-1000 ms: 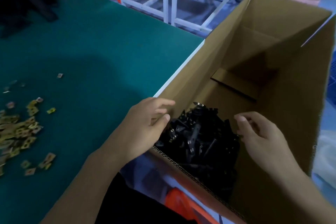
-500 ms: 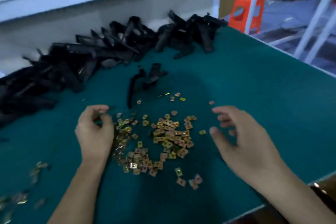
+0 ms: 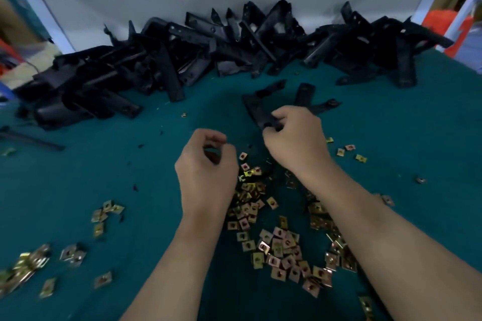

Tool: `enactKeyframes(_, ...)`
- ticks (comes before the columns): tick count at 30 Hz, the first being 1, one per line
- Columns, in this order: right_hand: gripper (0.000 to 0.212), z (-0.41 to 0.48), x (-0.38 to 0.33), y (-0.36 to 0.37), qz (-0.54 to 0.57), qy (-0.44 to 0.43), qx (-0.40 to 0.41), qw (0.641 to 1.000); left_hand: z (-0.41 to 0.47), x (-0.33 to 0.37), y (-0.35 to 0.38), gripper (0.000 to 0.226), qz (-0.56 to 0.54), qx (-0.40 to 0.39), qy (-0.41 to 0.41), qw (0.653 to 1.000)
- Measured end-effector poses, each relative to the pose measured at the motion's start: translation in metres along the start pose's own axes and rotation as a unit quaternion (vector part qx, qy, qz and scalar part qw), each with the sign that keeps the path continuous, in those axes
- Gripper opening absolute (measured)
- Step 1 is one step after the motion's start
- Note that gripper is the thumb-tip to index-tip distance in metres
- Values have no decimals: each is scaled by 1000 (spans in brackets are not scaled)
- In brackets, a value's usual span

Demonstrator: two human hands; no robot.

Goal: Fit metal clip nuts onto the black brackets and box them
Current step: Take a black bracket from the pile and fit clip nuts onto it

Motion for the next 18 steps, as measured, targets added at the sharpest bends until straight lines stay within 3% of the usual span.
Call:
enactKeyframes(3, 22, -11, 8, -18, 146, 42, -53, 987, 0, 3, 0, 4, -33, -11, -46, 998)
enactKeyframes(6, 25, -30, 11, -40, 187, -30, -81, 979, -2, 4, -1, 32, -75, -24, -84, 993)
enactKeyframes(9, 23, -38, 18, -48, 144, -113, -16, 983, -3, 8, -4, 60, -180, -43, -122, 975)
enactKeyframes(12, 22, -37, 24, -46, 98, -153, 46, 982, 5, 8, -5, 87, -297, -177, -162, 924)
enactKeyframes(14, 23, -37, 29, -44, 98, -162, 83, 978, 10, 5, -7, 99, -347, -258, -229, 872)
enactKeyframes(16, 23, -36, 32, -45, 118, -167, 122, 971, 15, 4, -7, 98, -407, -288, -317, 807)
enactKeyframes(18, 21, -34, 32, -49, 131, -189, 154, 961, 16, 5, -7, 86, -421, -318, -363, 768)
Point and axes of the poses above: each hand's wrist, its own z-axis towards the middle knuckle, its own y-axis out of the palm, x = y × z, the point moved 2 cm from there along z, towards the middle knuckle, and after that the axes turned 13 degrees about x, right-handed, at the moved point
